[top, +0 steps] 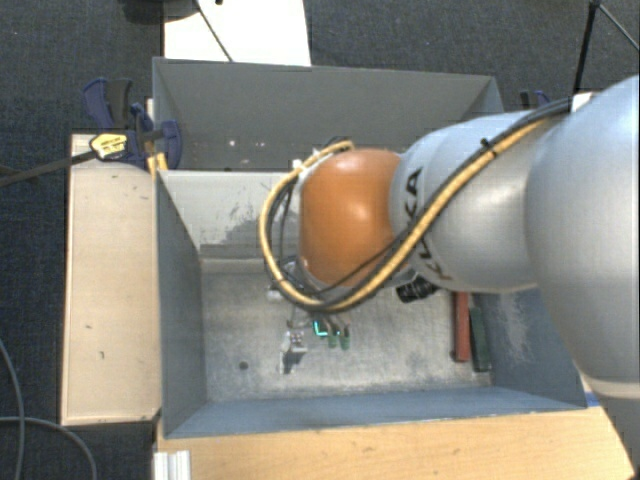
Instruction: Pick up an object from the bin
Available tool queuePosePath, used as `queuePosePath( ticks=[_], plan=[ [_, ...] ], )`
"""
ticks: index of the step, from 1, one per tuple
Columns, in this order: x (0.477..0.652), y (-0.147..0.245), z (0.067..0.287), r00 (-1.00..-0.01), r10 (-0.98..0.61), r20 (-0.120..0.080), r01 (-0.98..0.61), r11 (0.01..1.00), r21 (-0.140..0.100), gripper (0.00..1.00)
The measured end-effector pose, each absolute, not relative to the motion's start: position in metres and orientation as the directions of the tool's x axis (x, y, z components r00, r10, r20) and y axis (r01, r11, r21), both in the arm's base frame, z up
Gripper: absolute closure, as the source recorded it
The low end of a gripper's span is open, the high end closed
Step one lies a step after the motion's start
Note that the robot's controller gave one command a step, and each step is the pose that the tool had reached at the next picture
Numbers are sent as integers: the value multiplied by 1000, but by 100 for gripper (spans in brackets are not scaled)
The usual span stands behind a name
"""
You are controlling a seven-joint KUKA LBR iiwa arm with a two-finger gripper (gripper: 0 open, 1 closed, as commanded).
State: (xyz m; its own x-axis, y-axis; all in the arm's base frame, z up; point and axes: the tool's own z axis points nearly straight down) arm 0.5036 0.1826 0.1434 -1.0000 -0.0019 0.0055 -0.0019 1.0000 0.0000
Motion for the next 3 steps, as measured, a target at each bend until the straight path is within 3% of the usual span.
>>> queuePosePath(
  ticks=[1,2,3],
  plan=[
    [506,182,146,-1000,2,-1,2,1000,1,0],
    [500,157,73,-999,51,-10,51,999,4,100],
    [500,157,73,-999,53,-10,53,999,4,100]
  ],
)
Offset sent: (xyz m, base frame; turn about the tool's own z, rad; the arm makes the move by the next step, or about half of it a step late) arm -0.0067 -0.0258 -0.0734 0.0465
